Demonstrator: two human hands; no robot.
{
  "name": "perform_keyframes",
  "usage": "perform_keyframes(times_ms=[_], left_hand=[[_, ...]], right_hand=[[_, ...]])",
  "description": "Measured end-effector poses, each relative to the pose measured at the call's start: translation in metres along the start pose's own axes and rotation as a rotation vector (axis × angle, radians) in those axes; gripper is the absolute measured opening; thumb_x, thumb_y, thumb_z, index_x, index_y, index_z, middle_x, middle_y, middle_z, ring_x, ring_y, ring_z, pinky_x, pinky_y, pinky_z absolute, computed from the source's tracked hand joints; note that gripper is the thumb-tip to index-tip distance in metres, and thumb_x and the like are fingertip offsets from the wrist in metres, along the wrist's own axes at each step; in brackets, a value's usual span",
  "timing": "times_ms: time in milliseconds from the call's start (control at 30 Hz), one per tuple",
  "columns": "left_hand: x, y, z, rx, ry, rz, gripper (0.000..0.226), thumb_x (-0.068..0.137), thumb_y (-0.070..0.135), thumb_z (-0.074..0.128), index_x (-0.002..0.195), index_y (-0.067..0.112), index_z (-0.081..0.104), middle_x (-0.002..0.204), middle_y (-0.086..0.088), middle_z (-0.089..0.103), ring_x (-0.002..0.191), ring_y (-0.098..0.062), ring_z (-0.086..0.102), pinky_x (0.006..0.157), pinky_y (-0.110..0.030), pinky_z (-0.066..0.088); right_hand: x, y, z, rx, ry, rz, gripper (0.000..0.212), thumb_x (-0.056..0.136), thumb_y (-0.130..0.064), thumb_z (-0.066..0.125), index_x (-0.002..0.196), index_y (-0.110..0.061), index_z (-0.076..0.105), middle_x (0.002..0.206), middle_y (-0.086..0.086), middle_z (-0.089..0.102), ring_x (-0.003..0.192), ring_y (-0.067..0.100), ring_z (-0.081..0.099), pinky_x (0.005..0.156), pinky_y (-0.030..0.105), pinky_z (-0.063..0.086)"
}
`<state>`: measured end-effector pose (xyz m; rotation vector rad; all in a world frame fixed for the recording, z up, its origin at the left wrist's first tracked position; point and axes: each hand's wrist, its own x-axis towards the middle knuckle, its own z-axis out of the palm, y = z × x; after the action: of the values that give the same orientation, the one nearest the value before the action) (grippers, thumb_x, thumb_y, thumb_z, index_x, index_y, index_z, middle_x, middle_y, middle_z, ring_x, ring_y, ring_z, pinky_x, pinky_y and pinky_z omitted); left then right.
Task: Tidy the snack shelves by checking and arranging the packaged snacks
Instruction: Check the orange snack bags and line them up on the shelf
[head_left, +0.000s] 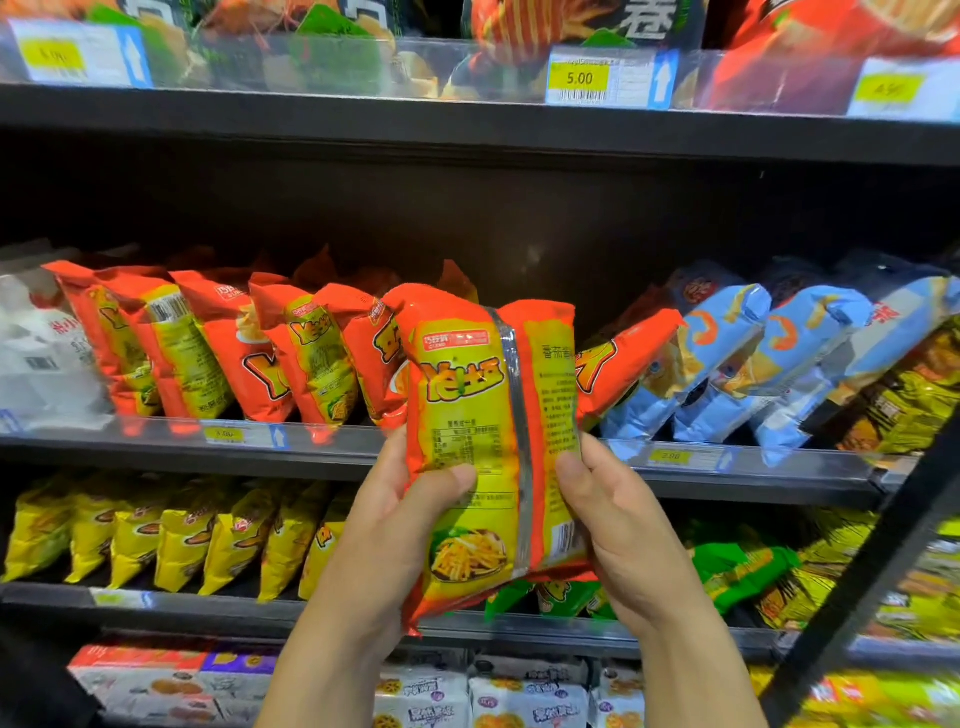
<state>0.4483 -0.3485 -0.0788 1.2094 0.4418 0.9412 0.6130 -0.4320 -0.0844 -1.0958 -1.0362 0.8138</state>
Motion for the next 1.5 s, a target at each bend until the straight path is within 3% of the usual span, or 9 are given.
perform_keyframes(times_ms=[133, 300, 400, 633, 833, 1067, 1233, 1400, 1500], left_hand=[[0.004, -0.004, -0.004, -0.002, 0.037, -0.019, 0.038, 0.076, 0.026, 0.065, 0.107, 0.041, 0.08, 0.114, -0.008, 0.08, 0.096, -0.027, 0.079, 0.075, -0.042, 0.062], [0.006, -0.006, -0.007, -0.002, 0.01, 0.001, 0.043, 0.082, 0.025, 0.066, 0.125, 0.027, 0.073, 0.118, -0.009, 0.079, 0.101, -0.025, 0.078, 0.073, -0.033, 0.064], [0.005, -0.005, -0.006, 0.035, -0.023, 0.021, 0.046, 0.088, 0.022, 0.076, 0.133, 0.022, 0.066, 0.124, -0.005, 0.078, 0.11, -0.021, 0.076, 0.079, -0.03, 0.063], [0.007, -0.01, -0.014, 0.109, -0.053, 0.062, 0.049, 0.094, 0.022, 0.061, 0.143, 0.019, 0.058, 0.136, -0.001, 0.072, 0.131, -0.02, 0.065, 0.112, -0.046, 0.049], [0.01, -0.013, -0.017, 0.154, -0.052, 0.14, 0.05, 0.09, 0.011, 0.066, 0.139, 0.018, 0.059, 0.131, 0.001, 0.074, 0.125, -0.015, 0.068, 0.094, -0.023, 0.058], [0.008, -0.011, -0.017, 0.251, -0.056, 0.196, 0.06, 0.079, 0.006, 0.074, 0.134, 0.025, 0.06, 0.124, 0.009, 0.076, 0.114, -0.008, 0.071, 0.088, -0.016, 0.056], [0.009, -0.006, -0.02, 0.236, -0.059, 0.169, 0.058, 0.076, 0.014, 0.076, 0.133, 0.024, 0.064, 0.124, 0.007, 0.077, 0.114, -0.009, 0.072, 0.087, -0.02, 0.058], [0.011, -0.005, -0.023, 0.168, -0.079, 0.023, 0.072, 0.067, 0.057, 0.093, 0.131, 0.032, 0.071, 0.134, -0.002, 0.073, 0.125, -0.022, 0.069, 0.1, -0.036, 0.059], [0.011, -0.006, -0.022, 0.118, -0.084, -0.029, 0.066, 0.075, 0.056, 0.087, 0.133, 0.029, 0.069, 0.133, -0.004, 0.074, 0.122, -0.025, 0.071, 0.098, -0.038, 0.061]], right_hand=[[-0.003, -0.005, -0.001, 0.009, -0.032, 0.011, 0.058, 0.089, -0.051, 0.069, 0.138, -0.021, 0.064, 0.134, 0.005, 0.072, 0.125, 0.027, 0.068, 0.107, 0.047, 0.052], [-0.003, -0.005, -0.001, -0.051, 0.043, -0.033, 0.039, 0.083, -0.048, 0.082, 0.119, -0.035, 0.073, 0.125, 0.003, 0.076, 0.118, 0.024, 0.072, 0.103, 0.049, 0.056], [-0.004, -0.005, -0.001, -0.173, 0.088, -0.066, 0.041, 0.078, -0.05, 0.083, 0.116, -0.043, 0.07, 0.121, -0.004, 0.077, 0.114, 0.017, 0.073, 0.103, 0.048, 0.056], [-0.008, -0.007, 0.003, -0.299, 0.169, -0.131, 0.063, 0.071, -0.047, 0.087, 0.127, -0.038, 0.06, 0.116, -0.016, 0.075, 0.11, 0.007, 0.071, 0.099, 0.039, 0.057], [-0.01, -0.008, -0.005, -0.334, 0.121, -0.106, 0.054, 0.083, -0.035, 0.081, 0.132, -0.038, 0.059, 0.12, -0.02, 0.074, 0.114, 0.003, 0.07, 0.099, 0.03, 0.057], [-0.006, 0.002, -0.015, -0.284, 0.097, -0.079, 0.056, 0.09, -0.005, 0.079, 0.139, -0.021, 0.058, 0.127, -0.008, 0.074, 0.119, 0.011, 0.069, 0.1, 0.028, 0.056], [-0.004, -0.001, -0.015, -0.252, 0.098, -0.07, 0.047, 0.083, -0.027, 0.078, 0.129, -0.029, 0.064, 0.122, -0.009, 0.076, 0.115, 0.011, 0.071, 0.098, 0.03, 0.058], [-0.002, -0.005, -0.01, -0.188, 0.112, 0.007, 0.043, 0.083, -0.04, 0.073, 0.121, -0.02, 0.071, 0.115, -0.003, 0.079, 0.108, 0.016, 0.075, 0.098, 0.044, 0.06], [-0.001, -0.006, -0.01, -0.162, 0.128, 0.047, 0.046, 0.084, -0.046, 0.071, 0.119, -0.016, 0.072, 0.11, 0.004, 0.08, 0.104, 0.025, 0.077, 0.098, 0.056, 0.058]])
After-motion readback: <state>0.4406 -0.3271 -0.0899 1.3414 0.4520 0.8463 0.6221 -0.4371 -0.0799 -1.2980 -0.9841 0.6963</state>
